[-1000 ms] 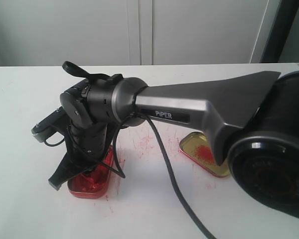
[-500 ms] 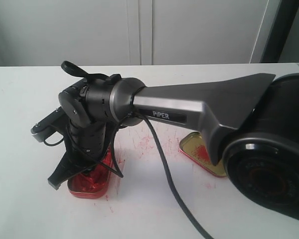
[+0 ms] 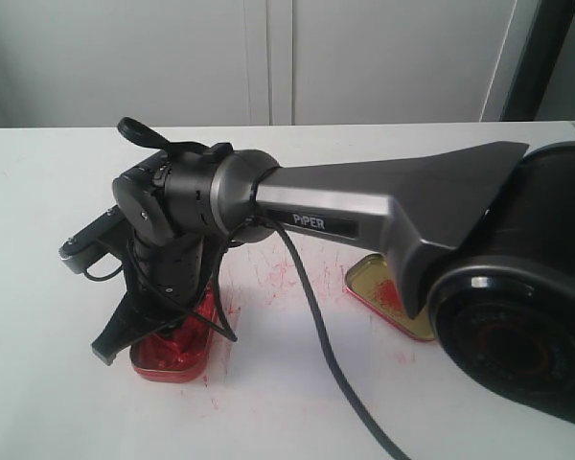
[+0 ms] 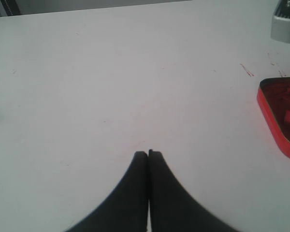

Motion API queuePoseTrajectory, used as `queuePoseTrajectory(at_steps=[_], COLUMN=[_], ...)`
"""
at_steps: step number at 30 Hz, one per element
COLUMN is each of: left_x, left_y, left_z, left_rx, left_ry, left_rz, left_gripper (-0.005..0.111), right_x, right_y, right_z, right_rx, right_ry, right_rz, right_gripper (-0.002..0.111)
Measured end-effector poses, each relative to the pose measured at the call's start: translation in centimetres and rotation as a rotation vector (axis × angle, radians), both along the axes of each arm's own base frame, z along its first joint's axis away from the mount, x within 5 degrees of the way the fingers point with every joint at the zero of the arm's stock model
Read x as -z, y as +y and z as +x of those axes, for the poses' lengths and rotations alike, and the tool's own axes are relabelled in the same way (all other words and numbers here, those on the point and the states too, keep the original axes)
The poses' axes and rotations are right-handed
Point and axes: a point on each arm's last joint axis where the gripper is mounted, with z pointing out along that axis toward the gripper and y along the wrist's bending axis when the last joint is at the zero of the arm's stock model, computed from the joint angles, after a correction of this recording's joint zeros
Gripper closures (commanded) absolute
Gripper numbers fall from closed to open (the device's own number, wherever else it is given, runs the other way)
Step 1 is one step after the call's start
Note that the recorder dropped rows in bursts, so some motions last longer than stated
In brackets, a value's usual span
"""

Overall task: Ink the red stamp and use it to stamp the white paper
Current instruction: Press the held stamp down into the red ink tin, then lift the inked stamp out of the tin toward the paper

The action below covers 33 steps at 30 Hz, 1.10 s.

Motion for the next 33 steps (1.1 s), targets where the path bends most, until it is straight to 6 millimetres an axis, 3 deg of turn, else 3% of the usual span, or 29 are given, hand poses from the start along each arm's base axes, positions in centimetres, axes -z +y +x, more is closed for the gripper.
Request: queuePoseTrajectory(at_steps=[33], left_x=[0.0], left_y=[0.0], left_z=[0.0], left_rx=[0.000], left_ry=[0.000], left_rz=[0.000], left_gripper=[0.107], right_x=[-2.2], right_y=[-0.1], right_z=[-0.1], right_rx=[0.051], right_ry=[-0.030], right_rz=[0.064], right_gripper=[0.108])
